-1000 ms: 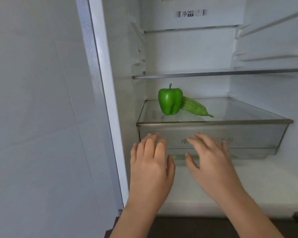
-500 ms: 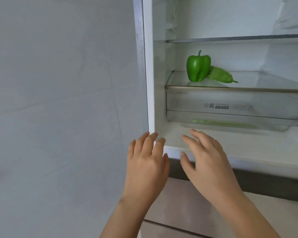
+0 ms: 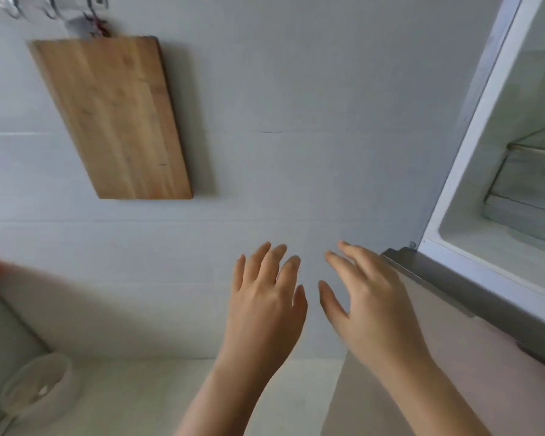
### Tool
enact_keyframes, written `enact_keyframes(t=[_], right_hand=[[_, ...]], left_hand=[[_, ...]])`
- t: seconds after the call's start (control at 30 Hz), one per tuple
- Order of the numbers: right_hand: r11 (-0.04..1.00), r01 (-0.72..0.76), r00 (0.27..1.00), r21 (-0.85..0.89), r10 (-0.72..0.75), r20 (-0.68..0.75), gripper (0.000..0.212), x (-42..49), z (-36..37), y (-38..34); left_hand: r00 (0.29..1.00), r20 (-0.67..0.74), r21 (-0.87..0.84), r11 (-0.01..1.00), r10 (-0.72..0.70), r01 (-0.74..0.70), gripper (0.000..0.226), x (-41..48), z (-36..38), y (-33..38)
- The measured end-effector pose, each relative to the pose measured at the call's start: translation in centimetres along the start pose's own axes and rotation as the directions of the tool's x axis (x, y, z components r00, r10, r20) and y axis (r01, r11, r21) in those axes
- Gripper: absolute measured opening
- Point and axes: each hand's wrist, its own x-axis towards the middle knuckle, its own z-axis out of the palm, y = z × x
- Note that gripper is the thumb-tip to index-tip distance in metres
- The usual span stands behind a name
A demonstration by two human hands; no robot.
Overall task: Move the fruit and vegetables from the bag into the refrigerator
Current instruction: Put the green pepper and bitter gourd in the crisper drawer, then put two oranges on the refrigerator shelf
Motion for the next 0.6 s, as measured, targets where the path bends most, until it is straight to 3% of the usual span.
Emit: enact_keyframes(t=[0.27,0.6], right_hand=[[0.938,0.244,0.966,0.246,-0.257,0.025,0.035,0.3,3.0,-12.9],[0.732,0.427,0.864,0.531,-0.503,-0.002,0.042,-3.8,6.3,-36.5]], left_hand=[[0.957,-0.079,0.224,0.931,-0.277,0.288,0.037,-7.3,-9.6,-8.0],[0.840,-0.278,0.429,0.722,-0.465,0.542,0.036,-21.2,-25.1,-20.0]])
